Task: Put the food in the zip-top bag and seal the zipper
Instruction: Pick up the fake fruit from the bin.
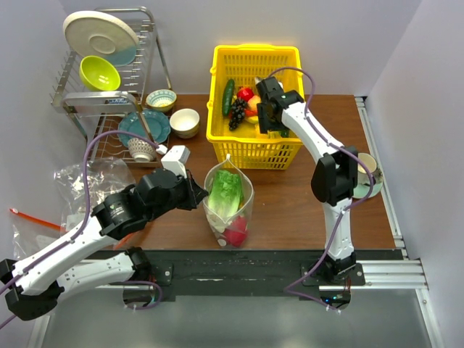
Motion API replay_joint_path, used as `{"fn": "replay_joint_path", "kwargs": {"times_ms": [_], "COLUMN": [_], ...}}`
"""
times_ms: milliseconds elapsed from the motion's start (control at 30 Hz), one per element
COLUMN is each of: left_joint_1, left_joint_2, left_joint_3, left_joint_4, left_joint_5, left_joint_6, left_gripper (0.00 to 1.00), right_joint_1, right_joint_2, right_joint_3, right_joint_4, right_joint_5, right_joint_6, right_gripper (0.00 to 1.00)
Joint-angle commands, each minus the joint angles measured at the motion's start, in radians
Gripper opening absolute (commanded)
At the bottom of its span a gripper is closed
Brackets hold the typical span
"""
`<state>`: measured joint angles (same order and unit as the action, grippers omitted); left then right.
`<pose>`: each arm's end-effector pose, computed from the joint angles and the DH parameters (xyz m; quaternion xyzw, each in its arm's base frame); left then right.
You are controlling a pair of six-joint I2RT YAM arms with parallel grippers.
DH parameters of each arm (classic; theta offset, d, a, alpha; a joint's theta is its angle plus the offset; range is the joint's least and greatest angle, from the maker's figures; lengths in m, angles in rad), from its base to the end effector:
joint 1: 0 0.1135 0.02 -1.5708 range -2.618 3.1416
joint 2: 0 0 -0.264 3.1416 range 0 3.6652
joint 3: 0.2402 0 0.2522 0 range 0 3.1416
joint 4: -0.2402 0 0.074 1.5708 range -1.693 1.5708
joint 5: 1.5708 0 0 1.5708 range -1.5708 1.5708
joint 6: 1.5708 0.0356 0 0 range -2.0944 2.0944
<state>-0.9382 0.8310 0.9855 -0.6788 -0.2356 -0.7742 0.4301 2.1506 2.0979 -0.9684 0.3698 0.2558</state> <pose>0.1065 -0.1313 0.3511 0.0119 0.8621 -0.3081 0.4021 0.4311 0.1836 0.2900 -0.0326 0.9468 -0.0769 0.3107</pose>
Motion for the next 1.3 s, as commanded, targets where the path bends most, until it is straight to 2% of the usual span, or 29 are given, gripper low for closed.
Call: {"fn": "replay_joint_path", "kwargs": {"times_ms": [0, 167, 267, 400, 433, 467, 733, 833, 1033, 1267], "left_joint_1": [0.003, 0.003, 0.003, 0.002, 0.003, 0.003, 0.003, 0.003, 0.001, 0.003], "left_joint_2": [0.000, 0.011, 0.013, 0.022, 0.026, 0.029, 0.051, 0.048, 0.049, 0.042], "left_joint_3": [0.030, 0.031, 0.036, 0.041, 0.042, 0.042, 0.036, 0.036, 0.050, 0.062], "left_joint_4": [0.039, 0.048, 0.045, 0.042, 0.044, 0.045, 0.064, 0.070, 0.074, 0.059], "left_joint_5": [0.005, 0.013, 0.012, 0.010, 0.013, 0.022, 0.056, 0.062, 0.073, 0.064], "left_joint_6": [0.010, 0.012, 0.013, 0.013, 0.013, 0.012, 0.000, -0.004, -0.005, 0.001], "left_gripper": [0.00, 0.00, 0.00, 0.00, 0.00, 0.00, 0.00, 0.00, 0.00, 0.00], "right_joint_1": [-0.013, -0.013, -0.013, -0.013, -0.014, -0.013, -0.014, -0.011, -0.013, -0.013], "right_joint_2": [0.037, 0.103, 0.137, 0.102, 0.062, 0.037, -0.219, -0.319, -0.440, -0.561], "right_joint_3": [0.017, 0.011, 0.020, 0.025, 0.010, 0.005, -0.036, -0.085, -0.105, -0.203], "right_joint_4": [0.034, 0.060, 0.060, 0.060, 0.071, 0.086, 0.186, 0.293, 0.439, 0.502], "right_joint_5": [0.066, 0.127, 0.118, 0.058, 0.055, 0.049, -0.017, -0.048, -0.107, -0.348], "right_joint_6": [-0.036, -0.050, -0.053, -0.041, -0.040, -0.041, -0.079, -0.108, -0.102, -0.047], "right_gripper": [0.65, 0.61, 0.54, 0.22, 0.08, 0.04, 0.04, 0.06, 0.00, 0.00]}}
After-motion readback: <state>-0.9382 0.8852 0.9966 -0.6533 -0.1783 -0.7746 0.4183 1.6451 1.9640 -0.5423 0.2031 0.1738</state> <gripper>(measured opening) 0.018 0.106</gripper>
